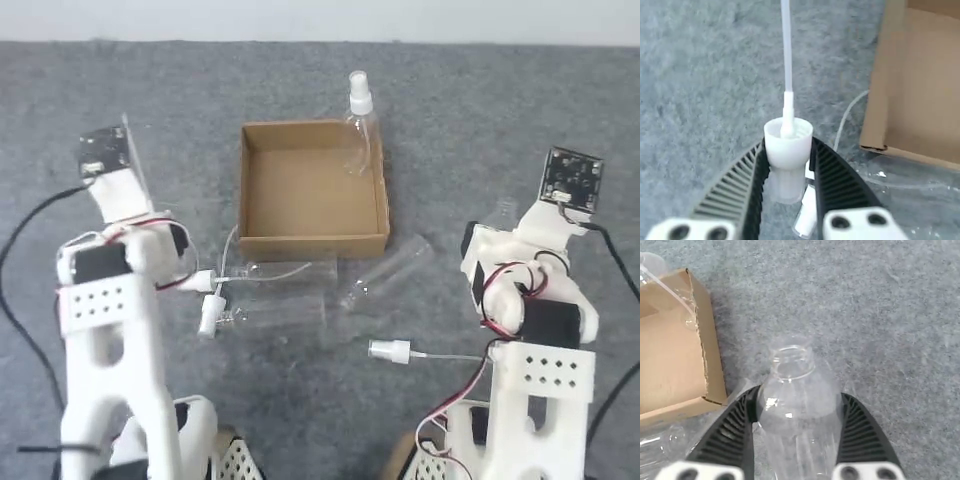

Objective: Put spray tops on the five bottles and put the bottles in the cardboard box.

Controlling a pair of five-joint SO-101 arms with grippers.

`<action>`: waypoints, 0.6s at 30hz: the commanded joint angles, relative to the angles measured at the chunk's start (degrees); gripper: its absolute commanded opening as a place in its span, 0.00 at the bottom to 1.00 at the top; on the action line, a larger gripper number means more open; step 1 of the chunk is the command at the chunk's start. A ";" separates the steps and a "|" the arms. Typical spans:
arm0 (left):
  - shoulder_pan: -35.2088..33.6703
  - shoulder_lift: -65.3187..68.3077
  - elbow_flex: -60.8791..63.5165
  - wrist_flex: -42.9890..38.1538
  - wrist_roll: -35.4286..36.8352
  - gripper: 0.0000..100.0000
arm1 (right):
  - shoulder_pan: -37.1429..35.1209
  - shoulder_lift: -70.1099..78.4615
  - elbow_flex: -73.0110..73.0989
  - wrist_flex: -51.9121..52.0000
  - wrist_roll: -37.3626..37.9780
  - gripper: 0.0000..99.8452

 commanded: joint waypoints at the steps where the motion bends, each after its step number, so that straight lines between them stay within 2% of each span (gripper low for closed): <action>1: -2.37 4.22 -5.32 -2.37 5.36 0.01 | -0.48 -1.10 -0.18 -1.27 -0.44 0.04; 10: -5.10 16.44 -10.51 -3.78 11.08 0.02 | -0.48 -1.10 -0.09 -1.27 -0.62 0.04; 14: -4.84 23.38 -13.58 -3.25 20.22 0.07 | -0.48 -1.10 -0.09 -1.27 -0.62 0.04; 18: -5.10 29.71 -20.44 2.99 27.25 0.08 | -0.48 -1.10 -0.09 -1.27 -0.53 0.04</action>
